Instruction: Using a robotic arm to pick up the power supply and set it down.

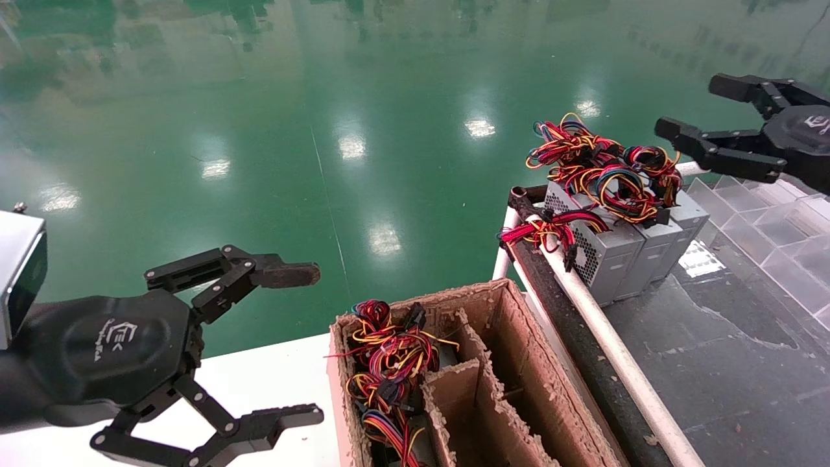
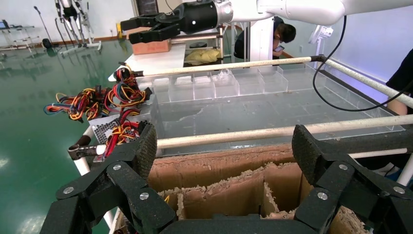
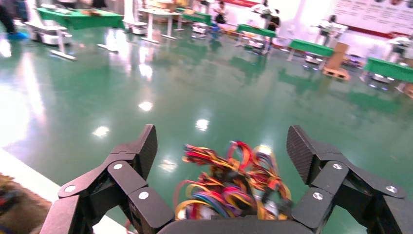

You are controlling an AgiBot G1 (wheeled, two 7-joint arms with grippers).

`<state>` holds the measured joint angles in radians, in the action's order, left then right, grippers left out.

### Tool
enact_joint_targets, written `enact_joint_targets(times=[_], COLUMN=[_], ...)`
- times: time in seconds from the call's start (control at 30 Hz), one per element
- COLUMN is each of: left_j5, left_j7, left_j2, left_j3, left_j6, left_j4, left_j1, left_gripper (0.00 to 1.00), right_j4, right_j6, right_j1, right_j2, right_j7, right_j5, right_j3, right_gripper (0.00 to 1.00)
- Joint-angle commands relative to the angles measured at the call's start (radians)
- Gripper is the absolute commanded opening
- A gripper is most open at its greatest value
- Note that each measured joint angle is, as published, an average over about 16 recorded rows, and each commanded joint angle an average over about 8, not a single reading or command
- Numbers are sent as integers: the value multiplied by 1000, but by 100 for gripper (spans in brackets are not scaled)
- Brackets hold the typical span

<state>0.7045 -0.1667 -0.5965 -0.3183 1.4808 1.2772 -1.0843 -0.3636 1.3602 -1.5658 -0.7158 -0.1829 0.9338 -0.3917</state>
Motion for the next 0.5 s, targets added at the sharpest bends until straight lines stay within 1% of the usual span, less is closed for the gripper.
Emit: enact_joint_targets(times=[0.03, 0.5], left_j5=[0, 0], left_j7=[0, 0], left_j2=[0, 0], left_j3=[0, -1], left_j6=[0, 0], left_j4=[0, 0], left_j1=[0, 0], left_gripper=[100, 100], right_j4=[-43, -343], right_j6=[6, 50], right_j1=[23, 183], right_j2=[5, 39], right_j7=[17, 138], right_j5=[-10, -76], right_j3=[5, 42], right_gripper=[100, 100])
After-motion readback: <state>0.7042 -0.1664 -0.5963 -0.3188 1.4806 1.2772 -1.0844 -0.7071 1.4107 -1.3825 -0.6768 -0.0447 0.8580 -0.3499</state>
